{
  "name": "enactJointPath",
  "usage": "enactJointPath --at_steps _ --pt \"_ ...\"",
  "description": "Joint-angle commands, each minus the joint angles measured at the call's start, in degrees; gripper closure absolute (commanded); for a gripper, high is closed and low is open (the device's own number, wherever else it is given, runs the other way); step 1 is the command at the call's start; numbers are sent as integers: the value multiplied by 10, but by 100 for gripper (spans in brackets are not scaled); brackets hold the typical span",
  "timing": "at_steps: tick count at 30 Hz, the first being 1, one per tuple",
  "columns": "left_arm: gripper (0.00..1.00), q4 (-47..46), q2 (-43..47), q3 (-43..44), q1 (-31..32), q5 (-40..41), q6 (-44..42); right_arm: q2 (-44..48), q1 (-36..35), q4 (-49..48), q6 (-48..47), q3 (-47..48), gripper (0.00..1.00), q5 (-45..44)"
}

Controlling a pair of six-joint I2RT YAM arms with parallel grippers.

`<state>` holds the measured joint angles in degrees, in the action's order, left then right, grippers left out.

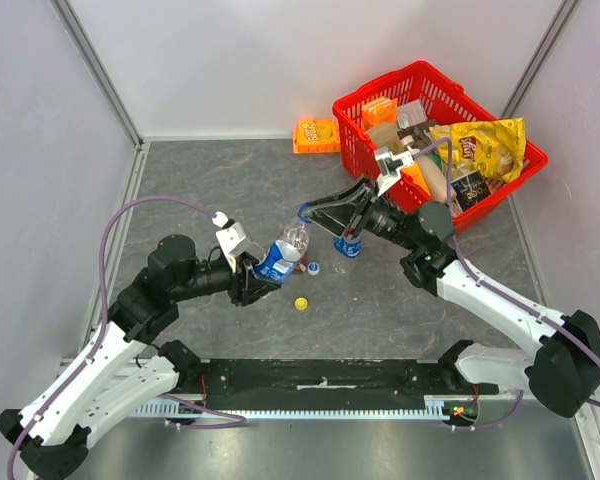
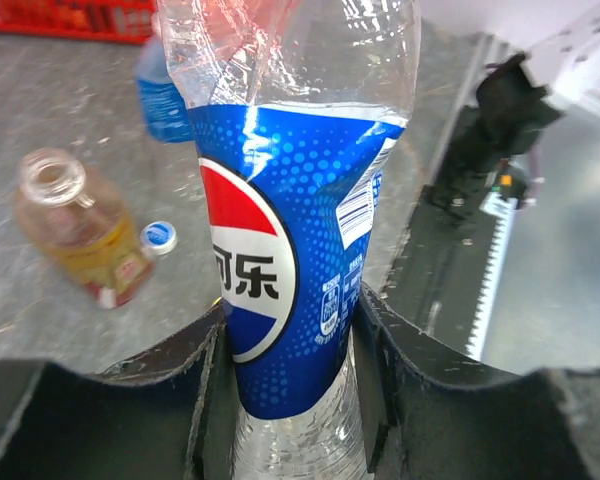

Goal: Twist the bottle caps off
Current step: Unscrew the bottle cap from the plastic bottle.

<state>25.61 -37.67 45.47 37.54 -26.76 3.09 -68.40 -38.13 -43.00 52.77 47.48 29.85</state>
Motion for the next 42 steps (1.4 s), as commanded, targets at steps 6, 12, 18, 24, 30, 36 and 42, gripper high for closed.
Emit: enactJointPath --at_steps 6,12,18,24,30,36,42 --pt "98 -114 -8 34 3 -251 73 17 -6 -176 -7 -8 100 176" --pt "98 -170 1 19 3 -325 103 22 -7 -239 -6 -6 100 257" --pt "98 -194 1 22 3 -375 116 15 -7 -372 71 -5 100 330" --pt "98 -248 -8 17 3 -437 153 4 -8 -504 155 0 100 346" --pt "98 -254 -21 20 3 -454 164 20 -9 -492 141 2 100 335" --pt "98 -209 -25 22 3 -406 122 35 -9 -425 99 8 86 312" --pt "98 -135 -20 25 3 -334 63 84 -9 -257 -12 15 40 279"
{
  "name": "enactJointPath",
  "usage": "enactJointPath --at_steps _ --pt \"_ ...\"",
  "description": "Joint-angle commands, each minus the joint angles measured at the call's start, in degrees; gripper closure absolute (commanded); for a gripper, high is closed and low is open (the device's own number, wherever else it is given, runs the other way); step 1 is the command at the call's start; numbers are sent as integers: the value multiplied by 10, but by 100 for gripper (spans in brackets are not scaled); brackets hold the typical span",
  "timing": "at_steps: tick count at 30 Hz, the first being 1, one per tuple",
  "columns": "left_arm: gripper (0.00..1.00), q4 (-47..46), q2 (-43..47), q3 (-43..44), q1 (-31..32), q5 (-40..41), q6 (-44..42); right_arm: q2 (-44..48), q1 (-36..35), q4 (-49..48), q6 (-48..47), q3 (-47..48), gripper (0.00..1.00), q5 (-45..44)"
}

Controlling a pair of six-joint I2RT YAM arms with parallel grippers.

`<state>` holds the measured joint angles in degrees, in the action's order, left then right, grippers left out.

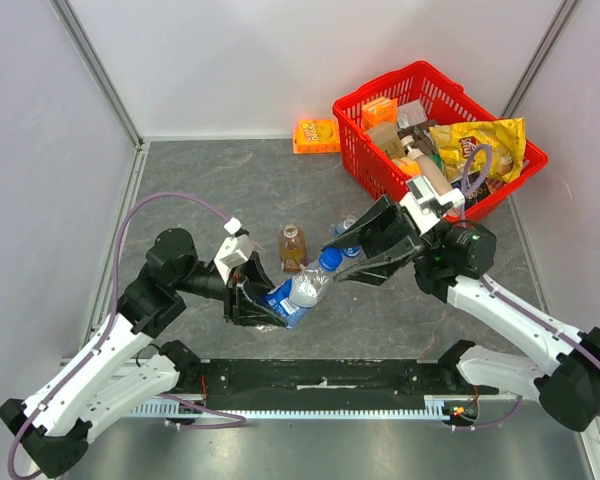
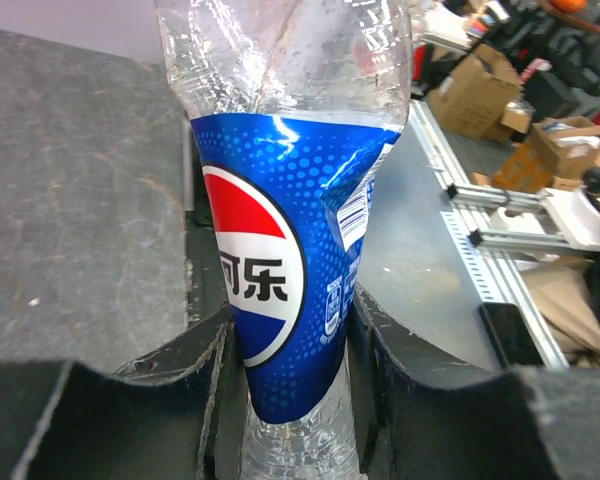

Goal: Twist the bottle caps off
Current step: Unscrew the bottle cap from the plastic bottle.

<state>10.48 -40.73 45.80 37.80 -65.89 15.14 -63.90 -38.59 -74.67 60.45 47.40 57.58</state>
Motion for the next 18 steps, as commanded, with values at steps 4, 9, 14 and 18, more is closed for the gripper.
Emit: enactJointPath --at_steps 4,9,14,18 --pt "98 31 18 17 0 86 -77 77 -4 193 -175 22 22 -56" --pt "98 50 24 10 0 113 -104 131 -4 356 -284 28 8 -182" --pt "98 75 19 3 0 180 -128 126 -4 440 -297 49 3 -238" --pt "98 89 12 -7 0 268 -142 112 -3 483 -291 64 2 -266"
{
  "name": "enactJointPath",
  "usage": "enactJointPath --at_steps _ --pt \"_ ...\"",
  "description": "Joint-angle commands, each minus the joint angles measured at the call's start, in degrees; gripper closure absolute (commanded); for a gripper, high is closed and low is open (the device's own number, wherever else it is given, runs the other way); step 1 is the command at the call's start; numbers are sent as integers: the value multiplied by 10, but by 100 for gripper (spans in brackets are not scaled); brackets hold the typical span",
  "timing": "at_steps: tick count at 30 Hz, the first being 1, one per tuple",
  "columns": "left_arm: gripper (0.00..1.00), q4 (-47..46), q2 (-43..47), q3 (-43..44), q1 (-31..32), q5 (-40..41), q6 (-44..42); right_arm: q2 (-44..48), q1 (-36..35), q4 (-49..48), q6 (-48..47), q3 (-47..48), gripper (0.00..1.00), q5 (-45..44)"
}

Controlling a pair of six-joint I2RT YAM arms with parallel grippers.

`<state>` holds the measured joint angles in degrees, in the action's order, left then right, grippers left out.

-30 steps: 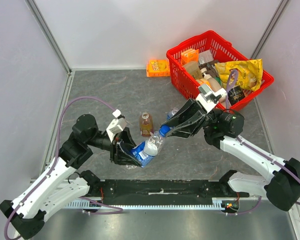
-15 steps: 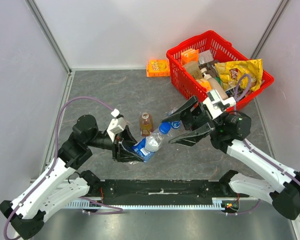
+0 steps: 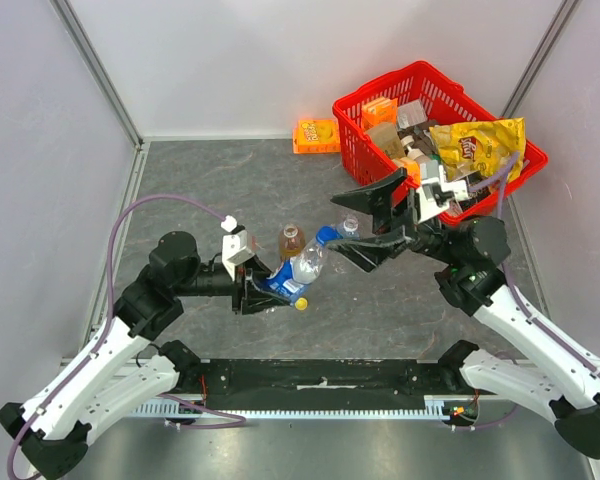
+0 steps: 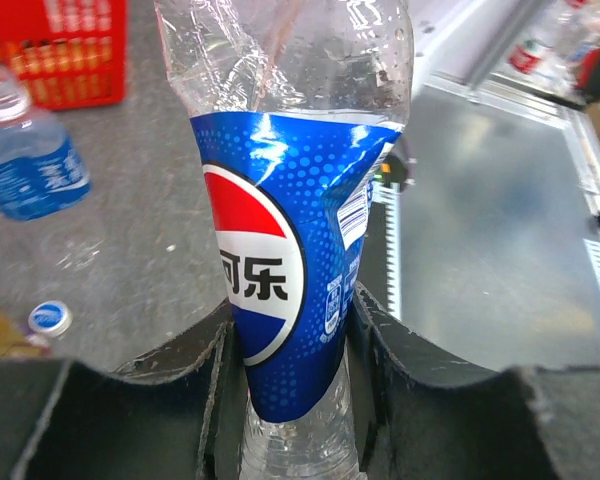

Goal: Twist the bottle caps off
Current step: Unscrew the bottle cap from the plastic bottle.

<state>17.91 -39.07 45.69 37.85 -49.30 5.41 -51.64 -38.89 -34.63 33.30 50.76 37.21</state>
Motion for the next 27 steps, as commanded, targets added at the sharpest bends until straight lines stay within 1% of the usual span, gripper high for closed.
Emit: enactJointPath --at_steps 1,5,10,14,17,19,24,27 --pt "98 19 -8 -7 -1 129 -47 -14 -1 95 -20 35 2 -73" --pt "98 33 -15 -9 -1 220 -48 -31 -1 163 -30 55 2 -116" --pt "98 41 -9 -6 -1 274 -53 -68 -1 211 -15 79 2 -153" --pt "98 47 -1 -12 -1 316 -53 -97 -1 230 1 90 2 -180" --pt "98 56 7 -11 -1 331 -53 -122 -1 247 15 104 2 -180" --pt "98 56 14 -15 -1 337 -69 -131 -1 244 30 103 2 -182" --pt "98 58 18 -22 -1 349 -73 -159 0 238 74 112 2 -191" --pt "98 64 16 -23 -1 348 -78 -176 0 215 106 112 5 -185"
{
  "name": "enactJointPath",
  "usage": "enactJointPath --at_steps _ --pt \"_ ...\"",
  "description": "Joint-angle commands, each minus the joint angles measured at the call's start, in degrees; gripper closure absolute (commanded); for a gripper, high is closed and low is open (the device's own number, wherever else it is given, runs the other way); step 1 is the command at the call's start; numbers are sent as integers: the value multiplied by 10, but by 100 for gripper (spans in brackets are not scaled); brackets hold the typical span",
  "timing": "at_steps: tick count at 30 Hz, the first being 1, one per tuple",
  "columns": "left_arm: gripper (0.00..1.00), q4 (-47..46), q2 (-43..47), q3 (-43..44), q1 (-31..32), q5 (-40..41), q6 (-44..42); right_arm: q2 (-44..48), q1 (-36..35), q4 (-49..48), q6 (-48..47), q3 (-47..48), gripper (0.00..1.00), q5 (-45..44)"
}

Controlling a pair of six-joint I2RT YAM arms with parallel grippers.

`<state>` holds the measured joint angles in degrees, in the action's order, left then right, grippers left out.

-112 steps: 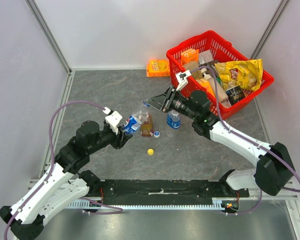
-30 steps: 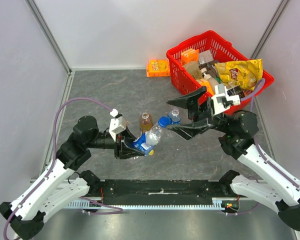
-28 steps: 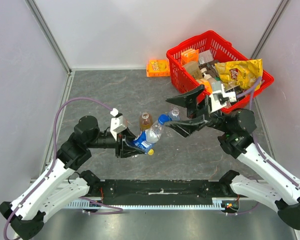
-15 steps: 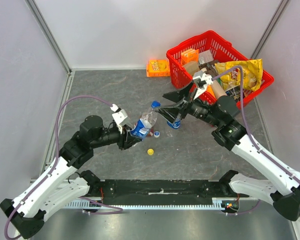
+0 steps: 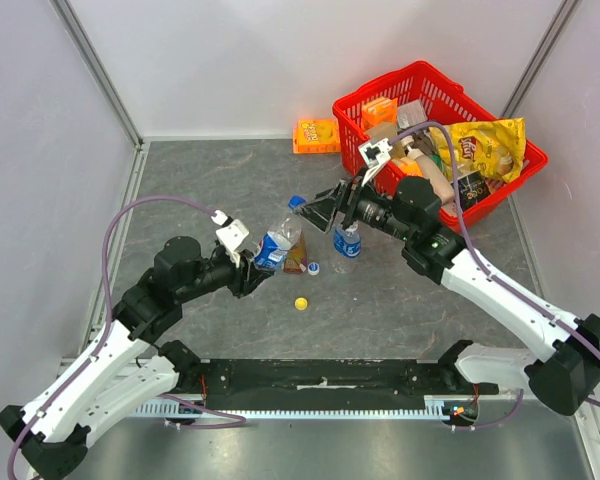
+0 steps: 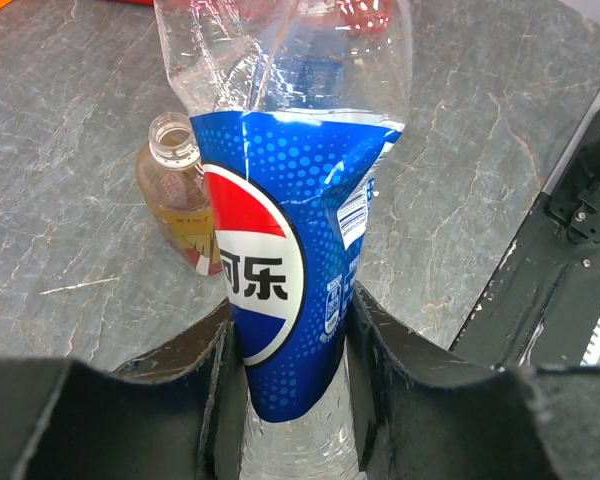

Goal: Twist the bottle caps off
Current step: Unscrew the bottle cap from the plastic bottle.

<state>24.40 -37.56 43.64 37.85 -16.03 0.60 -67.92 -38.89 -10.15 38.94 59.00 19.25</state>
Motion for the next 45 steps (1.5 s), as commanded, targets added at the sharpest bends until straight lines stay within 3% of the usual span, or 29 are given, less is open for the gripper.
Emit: enactJointPath --at_steps 1,11,14,28,40,45 --pt "98 1 -1 -2 -1 15 -31 -19 -1 -44 61 29 8 2" --pt "98 5 -3 -2 -1 13 -29 -56 -1 -100 119 16 48 35" --pt "98 6 -4 -2 -1 12 -29 -59 -1 -107 125 10 54 36" --pt "98 6 -5 3 -1 8 -25 -56 -1 -106 94 0 100 59" --pt "98 6 0 27 -1 -76 -12 -7 -1 -203 37 -52 100 142" --pt "98 3 6 36 -1 -146 -12 9 -1 -249 28 -59 100 199"
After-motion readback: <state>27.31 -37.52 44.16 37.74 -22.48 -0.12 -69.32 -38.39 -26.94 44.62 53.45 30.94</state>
